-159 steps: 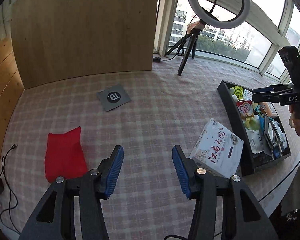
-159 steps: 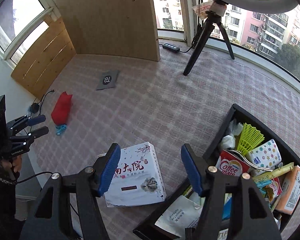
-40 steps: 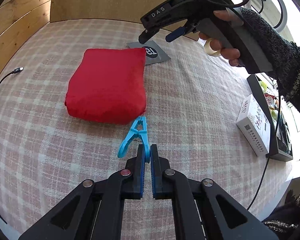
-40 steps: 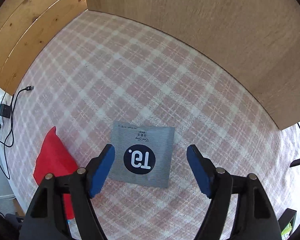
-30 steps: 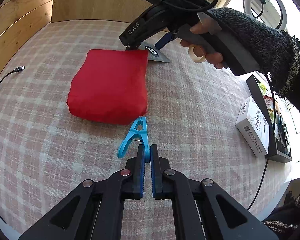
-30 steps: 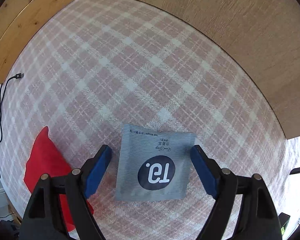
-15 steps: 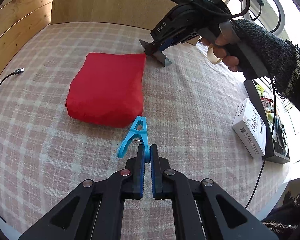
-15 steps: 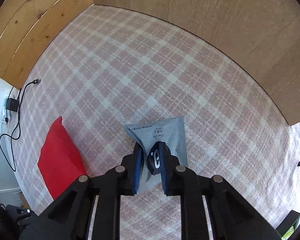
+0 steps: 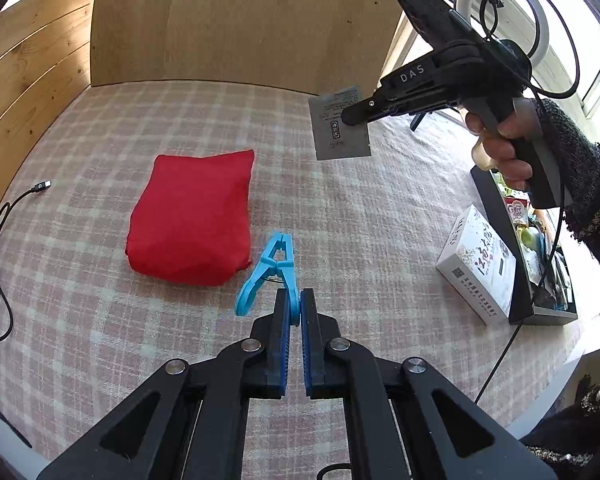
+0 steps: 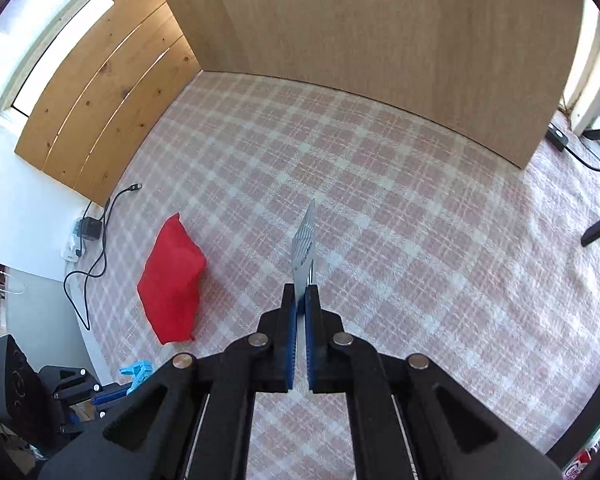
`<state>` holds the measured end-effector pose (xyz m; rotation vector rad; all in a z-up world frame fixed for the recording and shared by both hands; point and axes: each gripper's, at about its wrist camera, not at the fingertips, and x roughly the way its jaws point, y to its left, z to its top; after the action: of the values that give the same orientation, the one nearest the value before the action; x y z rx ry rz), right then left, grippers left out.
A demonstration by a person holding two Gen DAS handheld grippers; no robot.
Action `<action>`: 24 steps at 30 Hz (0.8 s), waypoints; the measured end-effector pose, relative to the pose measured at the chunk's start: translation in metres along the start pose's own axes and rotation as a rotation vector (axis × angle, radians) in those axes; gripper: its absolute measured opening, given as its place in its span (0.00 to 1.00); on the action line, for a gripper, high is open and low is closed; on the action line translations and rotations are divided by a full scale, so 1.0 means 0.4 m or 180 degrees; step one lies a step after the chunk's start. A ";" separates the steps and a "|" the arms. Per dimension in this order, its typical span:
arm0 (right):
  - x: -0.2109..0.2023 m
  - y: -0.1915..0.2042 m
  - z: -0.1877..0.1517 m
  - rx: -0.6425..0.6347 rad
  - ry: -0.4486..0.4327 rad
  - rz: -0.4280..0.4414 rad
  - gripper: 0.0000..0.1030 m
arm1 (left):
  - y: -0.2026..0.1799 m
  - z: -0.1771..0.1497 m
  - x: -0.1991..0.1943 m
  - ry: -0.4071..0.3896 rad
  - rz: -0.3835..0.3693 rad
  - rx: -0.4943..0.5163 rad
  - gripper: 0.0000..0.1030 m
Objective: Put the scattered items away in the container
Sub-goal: 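Carry clothespin and grey card over the black tray and open both tools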
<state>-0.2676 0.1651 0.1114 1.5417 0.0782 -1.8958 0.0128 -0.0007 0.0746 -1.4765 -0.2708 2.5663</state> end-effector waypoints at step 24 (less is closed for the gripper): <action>-0.635 -0.394 -0.877 0.1624 -0.1269 -0.0901 0.03 | -0.755 0.187 0.112 0.0078 -0.1098 0.1694 0.04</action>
<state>-0.0396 0.5604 0.1757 1.4830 -0.4146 -2.5597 -0.0575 0.2970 0.1464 -1.1442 0.1442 2.1193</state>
